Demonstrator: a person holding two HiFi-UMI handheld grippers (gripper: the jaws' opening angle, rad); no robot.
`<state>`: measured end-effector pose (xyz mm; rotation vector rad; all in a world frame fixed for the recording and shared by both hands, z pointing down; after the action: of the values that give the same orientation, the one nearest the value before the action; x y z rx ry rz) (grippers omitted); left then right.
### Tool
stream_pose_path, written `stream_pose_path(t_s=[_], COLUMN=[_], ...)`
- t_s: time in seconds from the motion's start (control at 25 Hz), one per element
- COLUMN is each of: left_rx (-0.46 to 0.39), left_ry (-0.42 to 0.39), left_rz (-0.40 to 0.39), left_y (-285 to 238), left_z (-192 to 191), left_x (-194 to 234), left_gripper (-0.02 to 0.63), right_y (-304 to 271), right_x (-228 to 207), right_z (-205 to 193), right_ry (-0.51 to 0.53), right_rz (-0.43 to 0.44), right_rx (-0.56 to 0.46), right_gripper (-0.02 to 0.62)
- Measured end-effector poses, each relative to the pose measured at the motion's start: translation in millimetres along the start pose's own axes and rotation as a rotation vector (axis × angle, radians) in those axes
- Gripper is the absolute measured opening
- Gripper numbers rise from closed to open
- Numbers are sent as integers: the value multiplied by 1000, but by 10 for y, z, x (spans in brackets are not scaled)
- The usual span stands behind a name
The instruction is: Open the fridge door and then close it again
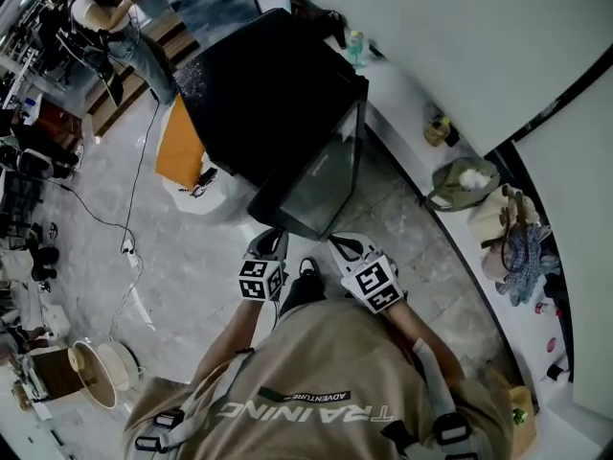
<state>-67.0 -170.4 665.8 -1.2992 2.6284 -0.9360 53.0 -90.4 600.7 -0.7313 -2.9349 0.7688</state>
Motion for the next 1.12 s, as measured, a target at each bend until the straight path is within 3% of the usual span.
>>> stream_pose_path(t_s=[0.64, 1.12], left_rx=[-44, 3], left_ry=[54, 24], left_rz=[117, 78], left_y=[-13, -48], left_z=[-159, -175], left_x=[-659, -949], left_gripper=[40, 34], right_y=[659, 781], right_x=[-135, -98], right_z=[-491, -634], right_ry=[35, -41], right_rz=[54, -6], right_rx=[-14, -35], right_gripper=[-5, -5])
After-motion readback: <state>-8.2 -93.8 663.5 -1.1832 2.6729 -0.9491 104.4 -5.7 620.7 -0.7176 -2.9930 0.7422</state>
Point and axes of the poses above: the fingertips, and each gripper's own axes: y backward along the fingers, x to its left, z out of its top, the point moved 2 cm from there along y, backward along the fingers, and after that the axes turned 2 degrees about -z, right-handed, at the moved point
